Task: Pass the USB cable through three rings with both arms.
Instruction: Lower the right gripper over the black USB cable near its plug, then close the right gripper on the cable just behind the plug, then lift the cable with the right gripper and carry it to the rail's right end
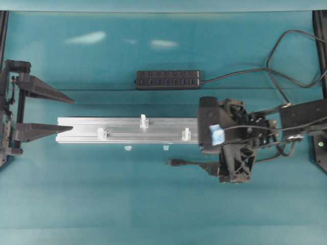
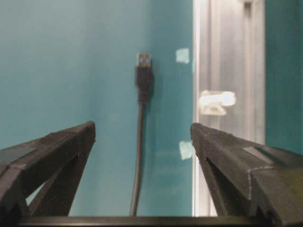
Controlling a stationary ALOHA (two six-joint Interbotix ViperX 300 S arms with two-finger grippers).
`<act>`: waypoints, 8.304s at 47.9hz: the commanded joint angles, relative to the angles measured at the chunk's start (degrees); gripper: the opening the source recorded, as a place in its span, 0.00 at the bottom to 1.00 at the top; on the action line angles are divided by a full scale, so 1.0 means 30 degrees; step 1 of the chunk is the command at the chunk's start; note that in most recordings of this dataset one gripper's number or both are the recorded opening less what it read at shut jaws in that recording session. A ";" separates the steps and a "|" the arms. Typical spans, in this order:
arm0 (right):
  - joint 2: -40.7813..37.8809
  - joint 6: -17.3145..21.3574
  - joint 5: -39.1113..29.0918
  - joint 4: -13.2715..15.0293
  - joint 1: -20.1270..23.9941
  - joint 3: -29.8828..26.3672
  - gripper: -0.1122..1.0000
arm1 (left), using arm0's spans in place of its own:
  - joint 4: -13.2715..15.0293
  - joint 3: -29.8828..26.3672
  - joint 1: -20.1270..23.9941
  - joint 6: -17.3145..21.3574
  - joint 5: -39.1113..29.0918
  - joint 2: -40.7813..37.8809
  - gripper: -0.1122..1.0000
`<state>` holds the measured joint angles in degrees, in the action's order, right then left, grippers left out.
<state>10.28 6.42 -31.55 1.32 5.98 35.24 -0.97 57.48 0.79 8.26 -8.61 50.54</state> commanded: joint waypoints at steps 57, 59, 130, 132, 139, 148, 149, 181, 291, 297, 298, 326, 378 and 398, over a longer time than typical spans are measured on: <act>-0.5830 0.0352 -0.2285 0.0029 0.0410 -0.2754 0.79 | -0.0029 0.0029 0.0029 -0.0029 0.0059 0.0205 0.72; -0.6035 0.0352 -0.2197 0.0029 0.0410 -0.2783 0.79 | -0.0029 0.0029 0.0029 -0.0029 0.0059 0.0205 0.72; -0.7939 0.1758 -0.1025 0.0000 0.0322 -0.3076 0.70 | -0.0029 0.0117 0.0059 0.0029 0.0146 0.0176 0.72; -0.7969 0.1758 -0.1025 0.0000 0.0322 -0.3076 0.70 | -0.0029 0.0117 0.0059 0.0029 0.0146 0.0176 0.72; -0.7998 0.1729 -0.1025 0.0000 0.0293 -0.3193 0.70 | -0.0029 0.0176 0.0059 0.0029 0.0146 0.0176 0.72; -0.7998 0.1729 -0.1025 0.0000 0.0088 -0.3164 0.70 | -0.0029 0.0205 0.0059 0.0000 0.0146 0.0176 0.72; -0.7998 0.1758 -0.1025 0.0000 0.0059 -0.3164 0.70 | -0.0029 0.0205 0.0059 0.0029 0.0176 0.0176 0.72; -0.8145 0.1729 -0.0996 0.0029 -0.0146 -0.3047 0.51 | -0.0029 0.0205 0.0059 0.0000 0.0205 0.0176 0.72; -0.1582 0.1348 -1.0078 0.4219 -0.0996 -0.4688 0.02 | -0.0029 0.0029 0.0264 -0.0029 0.0615 0.0381 0.72; -0.1260 0.1318 -1.0957 0.5215 -0.1084 -0.4248 0.02 | -0.0029 -0.0059 0.0234 -0.0029 0.0557 0.0527 0.72; -0.1201 0.1348 -1.1074 0.5361 -0.1084 -0.4131 0.02 | -0.0029 -0.0059 0.0264 -0.0029 0.0557 0.0527 0.72; 0.1611 0.1494 -1.0430 0.6445 -0.1172 -0.1816 0.02 | 0.0000 -0.0234 0.0498 -0.0029 0.0498 0.0996 0.72; 0.2842 0.2168 -0.5449 0.4277 -0.0703 0.3721 0.02 | -0.0029 -0.0322 0.0967 -0.0059 0.0469 0.0820 0.72; 0.1377 0.2197 -0.3047 0.4277 -0.0703 0.3574 0.02 | -0.0029 -0.0322 0.0967 -0.0059 0.0469 0.0791 0.72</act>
<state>14.68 12.30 -41.75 14.24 3.69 46.93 -0.88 58.10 3.60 8.17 -7.47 53.26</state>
